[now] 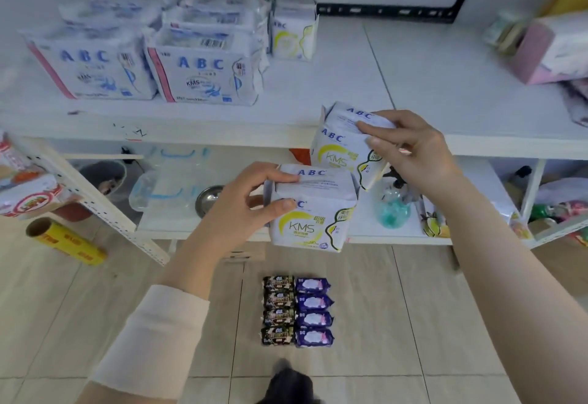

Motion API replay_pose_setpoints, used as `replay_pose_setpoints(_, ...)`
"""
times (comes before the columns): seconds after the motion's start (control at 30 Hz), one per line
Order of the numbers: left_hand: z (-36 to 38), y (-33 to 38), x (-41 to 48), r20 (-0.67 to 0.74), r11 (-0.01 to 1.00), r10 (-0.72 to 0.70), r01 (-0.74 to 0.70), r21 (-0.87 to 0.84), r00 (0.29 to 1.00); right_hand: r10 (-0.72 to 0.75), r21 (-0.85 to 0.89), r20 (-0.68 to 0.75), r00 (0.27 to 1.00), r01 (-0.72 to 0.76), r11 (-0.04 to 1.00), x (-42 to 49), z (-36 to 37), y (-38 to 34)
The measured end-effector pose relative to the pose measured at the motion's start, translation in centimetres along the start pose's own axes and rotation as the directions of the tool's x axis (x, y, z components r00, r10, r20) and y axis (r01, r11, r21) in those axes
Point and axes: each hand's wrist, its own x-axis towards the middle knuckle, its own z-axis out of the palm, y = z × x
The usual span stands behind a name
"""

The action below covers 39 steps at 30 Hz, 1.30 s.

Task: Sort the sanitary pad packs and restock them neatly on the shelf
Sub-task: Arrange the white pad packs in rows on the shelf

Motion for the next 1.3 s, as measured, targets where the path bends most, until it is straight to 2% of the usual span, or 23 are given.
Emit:
replay_pose_setpoints(0.3, -2.3, 0.5, 6.1, -0.052, 0.978, 0.146, -0.137, 0.155, 0.988, -0.029, 0.025, 0.035, 0.999, 0.028, 0.999, 8.3, 0.0, 0.6)
replay_pose_setpoints(0.63, -3.5, 0.5, 16.0, -0.185, 0.975, 0.125, -0.086, 0.206, 0.975, -0.029, 0.042, 0.241, 0.97, 0.019, 0.999, 21.5, 0.9, 3.3)
replay_pose_setpoints(0.87, -4.2, -1.0, 19.2, -0.209, 0.93, 0.149, -0.065, 0.361, 0.966, -0.042, 0.043, 0.339, 0.94, 0.029, 0.999, 26.2, 3.3, 4.8)
replay_pose_setpoints(1.0, -4.4, -1.7, 19.9, -0.204, 0.833, 0.191, -0.049, 0.551, 0.96, -0.047, 0.05, 0.371, 0.927, 0.031, 0.998, 26.7, 4.5, 5.6)
replay_pose_setpoints(1.1, -4.2, -2.1, 19.9, -0.188, 0.738, 0.294, -0.097, 0.668, 0.937, -0.041, 0.092, 0.379, 0.924, 0.006, 0.996, 26.6, 5.0, 6.1)
replay_pose_setpoints(1.23, -3.4, -1.9, 19.5, -0.153, 0.504, 0.481, -0.129, 0.854, 0.863, -0.061, 0.047, 0.421, 0.905, 0.045, 0.998, 26.8, 4.6, 6.3)
replay_pose_setpoints(1.3, -2.8, -1.9, 19.5, -0.073, 0.388, 0.535, -0.168, 0.906, 0.842, -0.108, 0.014, 0.403, 0.909, 0.112, 0.994, 26.7, 4.1, 6.3)
